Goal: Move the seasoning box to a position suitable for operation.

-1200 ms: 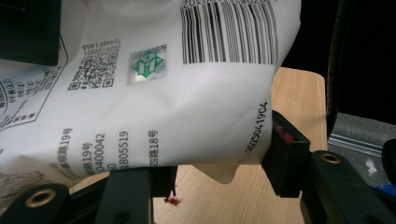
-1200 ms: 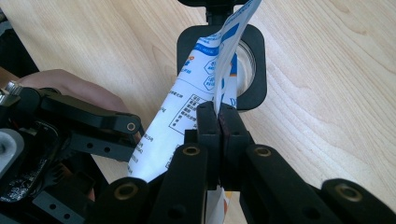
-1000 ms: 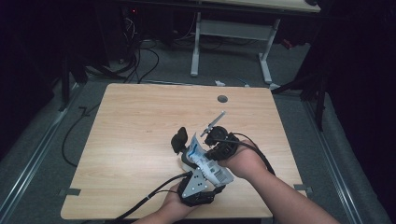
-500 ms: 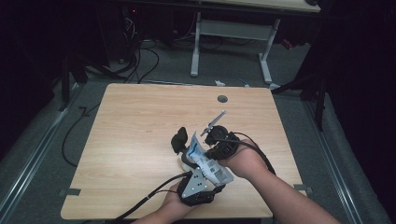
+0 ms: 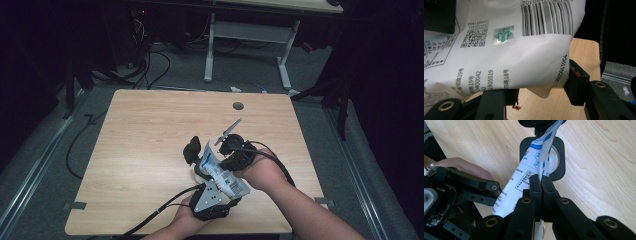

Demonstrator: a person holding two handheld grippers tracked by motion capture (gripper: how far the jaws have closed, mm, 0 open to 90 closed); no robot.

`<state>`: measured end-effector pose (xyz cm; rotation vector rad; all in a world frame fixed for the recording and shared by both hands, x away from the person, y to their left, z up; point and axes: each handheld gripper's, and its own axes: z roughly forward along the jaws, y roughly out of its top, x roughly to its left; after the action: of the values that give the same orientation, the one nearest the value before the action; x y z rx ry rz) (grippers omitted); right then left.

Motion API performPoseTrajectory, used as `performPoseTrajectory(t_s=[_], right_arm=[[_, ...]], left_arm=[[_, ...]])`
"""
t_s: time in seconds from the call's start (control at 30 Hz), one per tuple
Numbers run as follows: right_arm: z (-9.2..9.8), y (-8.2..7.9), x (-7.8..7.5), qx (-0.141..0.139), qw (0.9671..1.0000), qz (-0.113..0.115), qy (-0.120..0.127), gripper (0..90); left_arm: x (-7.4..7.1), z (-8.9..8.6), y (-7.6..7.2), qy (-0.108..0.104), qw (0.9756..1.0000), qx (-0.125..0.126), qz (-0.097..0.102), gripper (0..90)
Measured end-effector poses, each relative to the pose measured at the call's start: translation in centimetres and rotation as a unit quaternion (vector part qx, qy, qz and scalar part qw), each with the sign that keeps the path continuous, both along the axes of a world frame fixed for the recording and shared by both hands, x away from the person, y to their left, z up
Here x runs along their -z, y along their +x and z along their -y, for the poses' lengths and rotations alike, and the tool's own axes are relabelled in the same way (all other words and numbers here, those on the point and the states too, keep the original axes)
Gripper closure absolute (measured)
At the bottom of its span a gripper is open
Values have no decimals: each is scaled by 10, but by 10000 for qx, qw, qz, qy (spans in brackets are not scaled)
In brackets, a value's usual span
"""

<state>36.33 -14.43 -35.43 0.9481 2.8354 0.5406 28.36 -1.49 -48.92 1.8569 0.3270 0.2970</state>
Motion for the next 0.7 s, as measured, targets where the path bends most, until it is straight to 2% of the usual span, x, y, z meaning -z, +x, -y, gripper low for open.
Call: performPoseTrajectory(t_s=[0.7], right_arm=[[0,2,-1,5,10000,-1,53,895]], left_arm=[[-2,0,2,-30,10000,-29,-13,528]])
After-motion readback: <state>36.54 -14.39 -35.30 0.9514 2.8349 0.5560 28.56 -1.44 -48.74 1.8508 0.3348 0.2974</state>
